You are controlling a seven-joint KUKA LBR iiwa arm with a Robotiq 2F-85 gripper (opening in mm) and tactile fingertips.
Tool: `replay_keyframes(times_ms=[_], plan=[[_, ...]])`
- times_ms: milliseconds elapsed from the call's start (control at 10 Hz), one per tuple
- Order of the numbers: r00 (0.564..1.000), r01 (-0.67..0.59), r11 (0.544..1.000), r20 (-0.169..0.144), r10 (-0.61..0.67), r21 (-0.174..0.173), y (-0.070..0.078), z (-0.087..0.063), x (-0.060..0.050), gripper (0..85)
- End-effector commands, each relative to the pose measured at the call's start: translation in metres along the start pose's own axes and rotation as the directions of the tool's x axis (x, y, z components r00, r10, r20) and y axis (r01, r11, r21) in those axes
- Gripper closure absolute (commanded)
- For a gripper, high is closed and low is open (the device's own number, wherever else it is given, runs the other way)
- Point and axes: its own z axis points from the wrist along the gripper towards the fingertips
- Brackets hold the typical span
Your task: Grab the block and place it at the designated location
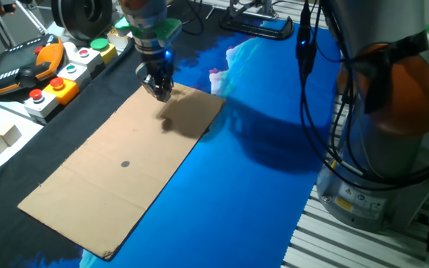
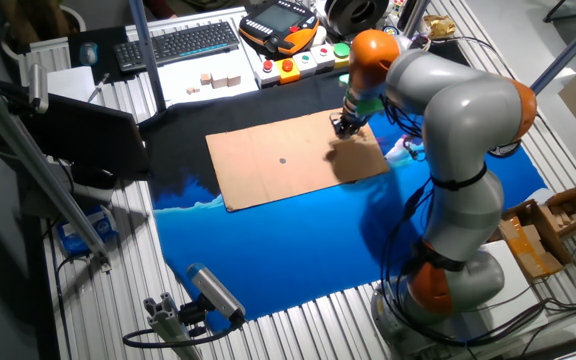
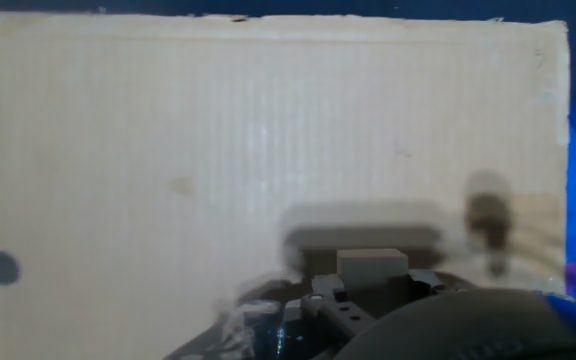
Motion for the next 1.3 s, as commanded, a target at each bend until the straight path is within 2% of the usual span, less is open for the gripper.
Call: replay_keyframes(times_ms=[0,200,400,500,700,800,1000,1200], plan=[[1.000,-0.001,1.000,0.000,0.001,-0.007,0.0042,-0.0013,0.0014,84.3],[1.000,-0.002,1.000,0.009,0.003,-0.016,0.0095,-0.0016,0.0030,84.3],[0.999,-0.036,0.999,0.025,0.036,0.025,0.0095,-0.0016,0.0030,84.3],[0.999,-0.038,0.999,0.022,0.037,0.030,0.0095,-0.0016,0.0030,84.3],[0.997,-0.076,0.994,0.021,0.075,0.078,0.0095,-0.0016,0.0030,84.3],[0.993,-0.117,0.990,0.018,0.116,0.075,0.0095,-0.0016,0.0030,84.3],[0.978,-0.206,0.978,0.011,0.206,0.039,0.0095,-0.0016,0.0030,84.3],[0.954,-0.300,0.952,0.003,0.300,0.053,0.0095,-0.0016,0.0030,84.3]])
